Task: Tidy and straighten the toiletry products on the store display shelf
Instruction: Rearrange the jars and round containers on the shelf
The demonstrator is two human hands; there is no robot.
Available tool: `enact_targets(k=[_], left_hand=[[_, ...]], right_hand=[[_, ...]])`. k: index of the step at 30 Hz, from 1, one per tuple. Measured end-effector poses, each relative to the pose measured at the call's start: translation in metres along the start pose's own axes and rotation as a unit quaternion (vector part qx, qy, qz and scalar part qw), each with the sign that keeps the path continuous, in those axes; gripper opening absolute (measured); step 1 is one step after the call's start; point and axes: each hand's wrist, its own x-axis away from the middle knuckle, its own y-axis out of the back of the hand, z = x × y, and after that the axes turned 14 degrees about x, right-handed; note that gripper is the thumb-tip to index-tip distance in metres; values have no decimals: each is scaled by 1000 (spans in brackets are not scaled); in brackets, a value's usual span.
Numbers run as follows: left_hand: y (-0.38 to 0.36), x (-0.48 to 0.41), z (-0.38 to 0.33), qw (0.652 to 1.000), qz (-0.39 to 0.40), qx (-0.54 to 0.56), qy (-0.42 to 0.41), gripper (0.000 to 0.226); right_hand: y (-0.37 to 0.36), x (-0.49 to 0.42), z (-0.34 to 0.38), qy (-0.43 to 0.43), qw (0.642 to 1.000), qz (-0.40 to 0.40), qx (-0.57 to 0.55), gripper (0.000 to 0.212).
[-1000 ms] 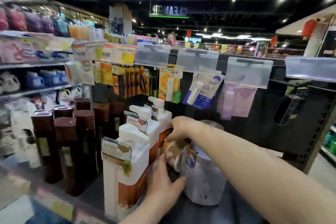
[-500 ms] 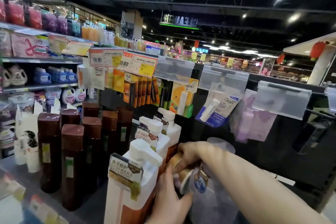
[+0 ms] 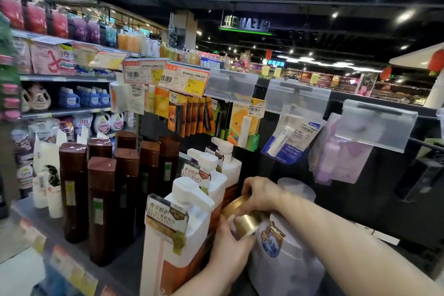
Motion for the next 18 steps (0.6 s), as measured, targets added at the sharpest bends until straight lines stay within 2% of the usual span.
enact_targets(k=[2, 6, 8, 10, 13, 16, 18], left_hand=[[-2, 0, 1, 1000, 7, 3, 12, 91], [-5, 5, 3, 999, 12, -39, 1, 42], [-6, 9, 8, 997, 26, -71, 14, 41], [-6, 13, 10, 993, 36, -102, 38, 60], [-4, 15, 9, 994, 20, -103, 32, 71], [-4, 11, 6, 995, 21, -99, 24, 57], [-4, 11, 5, 993, 34, -112, 25, 57]], right_hand=[[0, 5, -6, 17, 1000, -6, -3, 42], [0, 18, -26, 25, 999, 9, 21, 30], [-2, 25, -36, -3, 998, 51, 31, 25], [-3, 30, -41, -27, 995, 88, 33, 27], [-1, 30, -39, -61, 989, 112, 68, 62], [1, 26, -26, -74, 979, 168, 93, 89], [0, 24, -16, -60, 970, 216, 93, 100]])
